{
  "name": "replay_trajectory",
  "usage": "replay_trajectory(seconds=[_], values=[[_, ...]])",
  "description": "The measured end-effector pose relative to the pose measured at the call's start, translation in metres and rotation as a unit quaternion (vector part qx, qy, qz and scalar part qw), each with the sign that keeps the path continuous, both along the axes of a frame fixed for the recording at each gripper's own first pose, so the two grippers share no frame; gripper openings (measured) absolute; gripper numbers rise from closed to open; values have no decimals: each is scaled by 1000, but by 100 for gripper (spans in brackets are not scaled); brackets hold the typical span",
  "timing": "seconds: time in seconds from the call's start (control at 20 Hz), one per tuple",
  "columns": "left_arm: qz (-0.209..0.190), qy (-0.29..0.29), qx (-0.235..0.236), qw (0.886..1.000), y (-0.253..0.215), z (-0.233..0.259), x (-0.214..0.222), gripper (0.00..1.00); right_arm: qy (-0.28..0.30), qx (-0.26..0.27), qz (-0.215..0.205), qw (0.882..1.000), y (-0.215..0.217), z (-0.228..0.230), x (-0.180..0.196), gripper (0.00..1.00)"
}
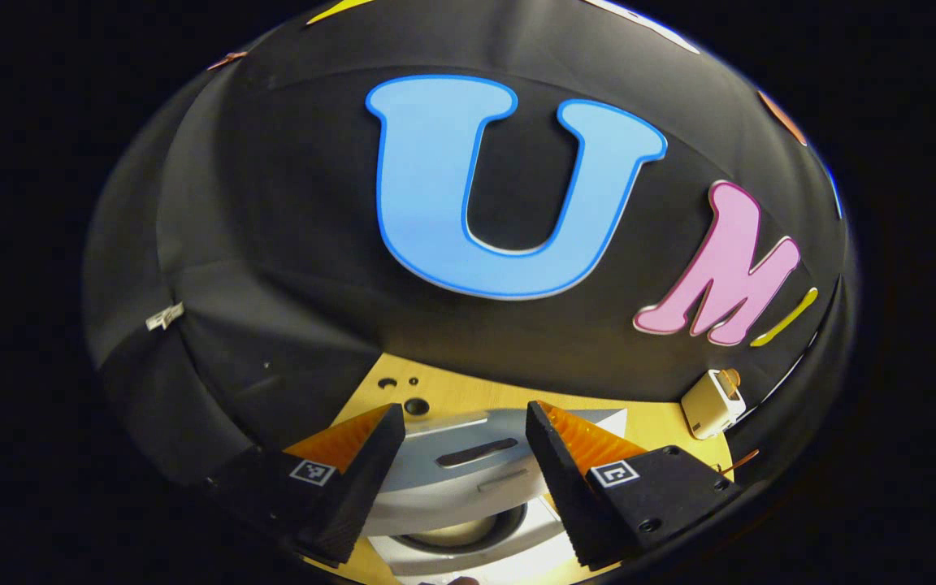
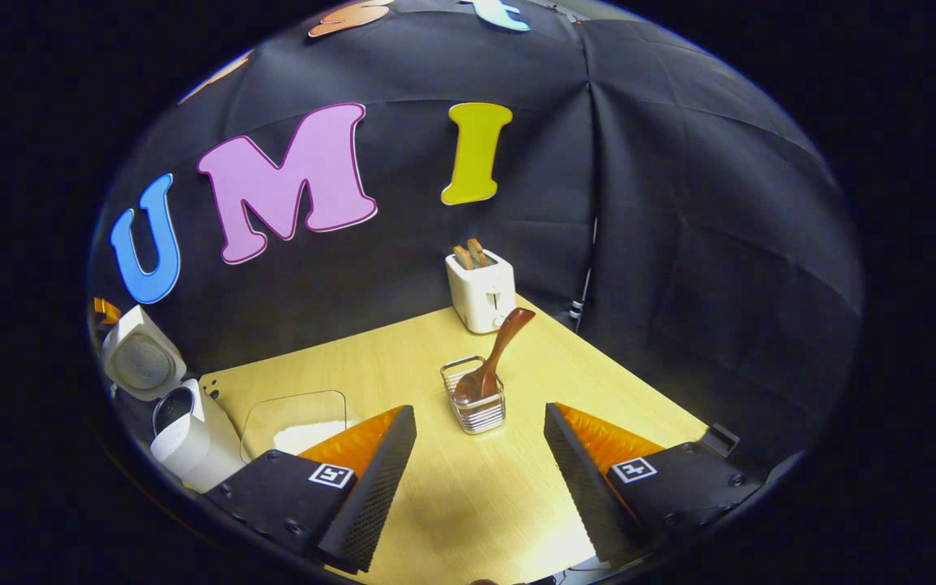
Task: Close the left gripper, press the button to open the rice cooker; take a wooden spoon from the chopstick holder with the right hand, scoop a spoonful of rice and pour it into the rice cooker, then put the wooden spoon back into the chopstick holder.
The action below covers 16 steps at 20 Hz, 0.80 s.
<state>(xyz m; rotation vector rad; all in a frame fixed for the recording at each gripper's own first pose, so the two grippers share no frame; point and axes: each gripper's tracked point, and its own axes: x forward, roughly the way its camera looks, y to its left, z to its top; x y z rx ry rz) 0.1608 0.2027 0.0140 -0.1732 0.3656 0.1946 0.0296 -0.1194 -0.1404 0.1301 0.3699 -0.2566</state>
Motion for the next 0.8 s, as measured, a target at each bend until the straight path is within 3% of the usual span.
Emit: replay_trajectory(seconds=[0.4,0.65,0.8], values=[[43,49,-7,998,-30,-92,-35,98,16,12,74,997,9,-14,12,98],[72,81,-49,993,-49,-140,-46,98,46,15,108,993,19,-36,11,99],[88,93,-22,991,-49,-155,-50,98,51,-14,131,990,27,-41,12,98]])
